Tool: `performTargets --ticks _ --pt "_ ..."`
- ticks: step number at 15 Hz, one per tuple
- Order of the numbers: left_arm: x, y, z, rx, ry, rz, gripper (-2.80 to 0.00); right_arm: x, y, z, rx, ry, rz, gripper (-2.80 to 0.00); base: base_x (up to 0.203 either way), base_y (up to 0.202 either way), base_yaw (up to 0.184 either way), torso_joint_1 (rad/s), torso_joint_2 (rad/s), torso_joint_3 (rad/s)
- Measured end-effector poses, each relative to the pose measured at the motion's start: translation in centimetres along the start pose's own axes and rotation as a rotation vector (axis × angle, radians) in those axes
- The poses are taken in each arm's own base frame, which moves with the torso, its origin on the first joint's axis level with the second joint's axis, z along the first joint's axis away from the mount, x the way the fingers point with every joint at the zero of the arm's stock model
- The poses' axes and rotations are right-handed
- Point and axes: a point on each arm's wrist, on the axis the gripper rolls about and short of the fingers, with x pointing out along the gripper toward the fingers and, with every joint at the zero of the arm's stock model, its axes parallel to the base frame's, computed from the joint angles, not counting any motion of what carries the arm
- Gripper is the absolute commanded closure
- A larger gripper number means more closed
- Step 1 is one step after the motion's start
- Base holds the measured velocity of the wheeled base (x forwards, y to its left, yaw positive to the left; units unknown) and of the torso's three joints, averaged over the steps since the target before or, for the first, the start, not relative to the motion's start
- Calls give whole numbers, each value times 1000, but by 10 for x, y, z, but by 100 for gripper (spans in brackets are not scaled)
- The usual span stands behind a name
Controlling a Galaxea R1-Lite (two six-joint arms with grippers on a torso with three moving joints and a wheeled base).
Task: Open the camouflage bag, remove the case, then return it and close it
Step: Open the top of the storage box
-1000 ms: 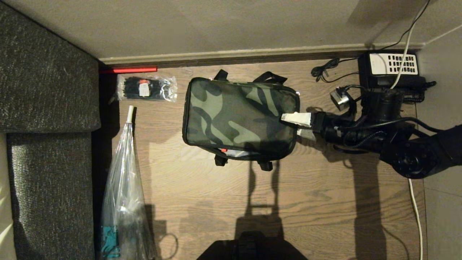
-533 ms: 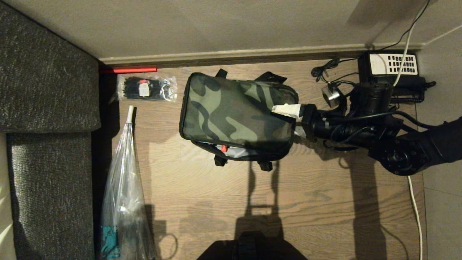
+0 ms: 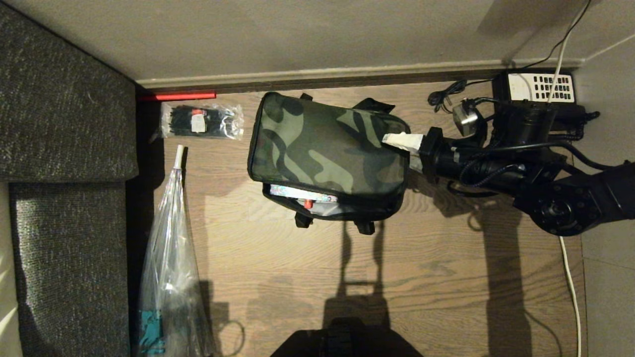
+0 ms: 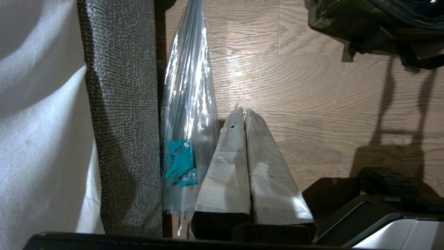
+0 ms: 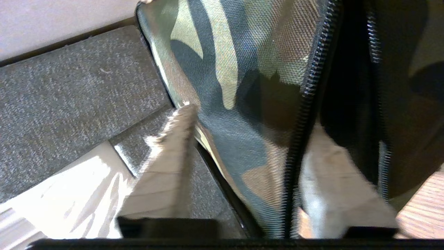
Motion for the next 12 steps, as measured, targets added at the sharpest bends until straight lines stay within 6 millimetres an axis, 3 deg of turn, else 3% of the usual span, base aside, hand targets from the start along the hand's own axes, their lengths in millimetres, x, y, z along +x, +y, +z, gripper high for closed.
performTargets --ticks 6,12 --pt "0 0 0 1 0 0 0 0 4 4 -10 -12 14 0 0 0 0 0 0 0" --pt "0 0 0 1 0 0 0 5 14 26 -59 -92 70 0 0 0 0 0 0 0"
